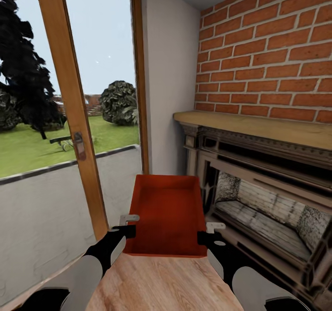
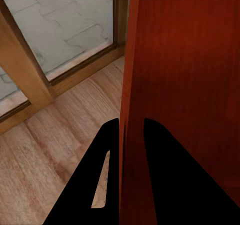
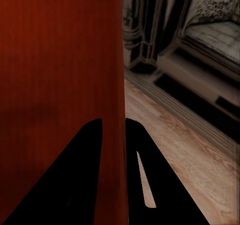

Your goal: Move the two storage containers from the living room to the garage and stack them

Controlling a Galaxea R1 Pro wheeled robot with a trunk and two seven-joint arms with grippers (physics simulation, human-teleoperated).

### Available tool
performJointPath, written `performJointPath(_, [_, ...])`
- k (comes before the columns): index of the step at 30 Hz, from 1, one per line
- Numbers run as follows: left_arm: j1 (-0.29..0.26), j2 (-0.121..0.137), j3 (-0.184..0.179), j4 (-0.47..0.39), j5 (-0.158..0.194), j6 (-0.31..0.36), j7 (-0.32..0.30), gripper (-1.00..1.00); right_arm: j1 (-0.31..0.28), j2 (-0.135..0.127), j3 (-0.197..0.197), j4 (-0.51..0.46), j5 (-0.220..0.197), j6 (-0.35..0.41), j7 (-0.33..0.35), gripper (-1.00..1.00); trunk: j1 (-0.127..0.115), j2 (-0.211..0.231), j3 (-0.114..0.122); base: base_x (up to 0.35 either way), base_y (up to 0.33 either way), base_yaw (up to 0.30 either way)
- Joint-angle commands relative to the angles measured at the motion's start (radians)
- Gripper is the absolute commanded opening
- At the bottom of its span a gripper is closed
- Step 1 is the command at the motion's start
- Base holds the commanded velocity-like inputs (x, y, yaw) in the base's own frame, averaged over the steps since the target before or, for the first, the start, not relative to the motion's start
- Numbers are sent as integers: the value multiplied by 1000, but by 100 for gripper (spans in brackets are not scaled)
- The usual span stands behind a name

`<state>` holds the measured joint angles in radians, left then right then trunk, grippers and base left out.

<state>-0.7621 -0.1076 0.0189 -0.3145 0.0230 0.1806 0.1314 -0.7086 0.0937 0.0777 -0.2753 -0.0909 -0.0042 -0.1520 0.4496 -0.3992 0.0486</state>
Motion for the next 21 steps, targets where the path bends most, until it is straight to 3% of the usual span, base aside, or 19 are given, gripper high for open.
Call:
performJointPath(1, [0, 9, 13, -6, -24, -3, 10, -100, 0, -3, -2, 4, -12, -1, -12, -100, 0, -1, 1, 0, 0, -176])
performJointPath(21, [0, 9, 13, -6, -24, -3, 10, -100, 0, -3, -3, 4, -12, 4, -11, -100, 0, -1, 13, 0, 0, -256])
